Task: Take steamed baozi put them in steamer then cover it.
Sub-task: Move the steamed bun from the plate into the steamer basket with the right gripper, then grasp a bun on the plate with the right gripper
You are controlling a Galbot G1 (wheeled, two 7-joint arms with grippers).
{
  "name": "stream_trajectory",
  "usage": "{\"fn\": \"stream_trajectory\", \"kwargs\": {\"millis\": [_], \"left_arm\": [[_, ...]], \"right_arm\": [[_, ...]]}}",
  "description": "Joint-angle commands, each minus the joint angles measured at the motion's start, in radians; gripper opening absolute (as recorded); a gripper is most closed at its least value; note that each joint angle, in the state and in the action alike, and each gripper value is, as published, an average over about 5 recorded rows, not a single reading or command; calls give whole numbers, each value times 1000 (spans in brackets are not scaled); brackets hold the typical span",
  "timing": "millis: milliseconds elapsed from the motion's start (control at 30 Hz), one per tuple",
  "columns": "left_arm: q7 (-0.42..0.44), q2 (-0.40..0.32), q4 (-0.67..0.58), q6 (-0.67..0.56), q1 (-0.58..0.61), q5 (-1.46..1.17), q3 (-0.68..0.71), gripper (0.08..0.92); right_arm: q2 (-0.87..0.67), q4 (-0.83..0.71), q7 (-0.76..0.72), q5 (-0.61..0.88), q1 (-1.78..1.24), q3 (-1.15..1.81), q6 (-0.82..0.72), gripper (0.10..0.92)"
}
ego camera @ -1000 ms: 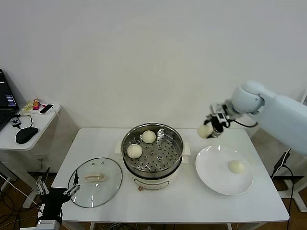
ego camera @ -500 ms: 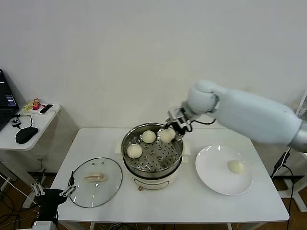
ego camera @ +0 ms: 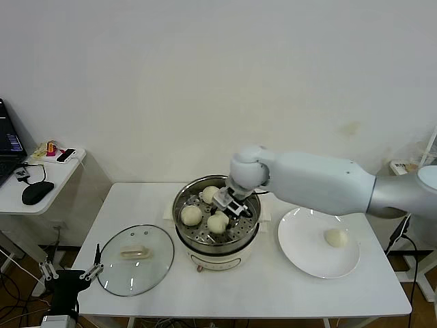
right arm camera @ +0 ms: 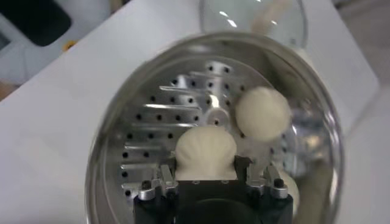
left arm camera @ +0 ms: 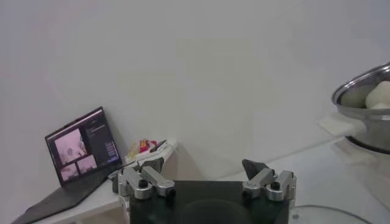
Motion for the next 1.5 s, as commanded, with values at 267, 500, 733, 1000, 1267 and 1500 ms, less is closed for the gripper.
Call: {"fn": "stream_trajectory", "kwargs": {"millis": [267, 500, 733, 1000, 1267, 1500], "left_arm": [[-1, -3, 2, -1, -2, -1, -1, 823], [0, -3, 1, 0, -6, 0, 2, 823], [1, 1, 0, 1, -10, -1, 1, 823], [2, 12, -1, 1, -21, 0, 7, 823], [4, 31, -1, 3, -34, 0, 25, 823], [4, 47, 2, 4, -46, 0, 53, 823]], "right_arm": [[29, 0, -38, -61, -8, -36, 161, 602], [11, -3, -8, -55, -4, -17, 179, 702], [-32, -21, 4, -20, 21, 51, 152, 819], [-150, -61, 27, 65, 28, 149, -47, 823], [-385, 17, 30, 115, 16, 204, -275, 823], [-613, 52, 2, 3, -45, 203, -276, 823]]}}
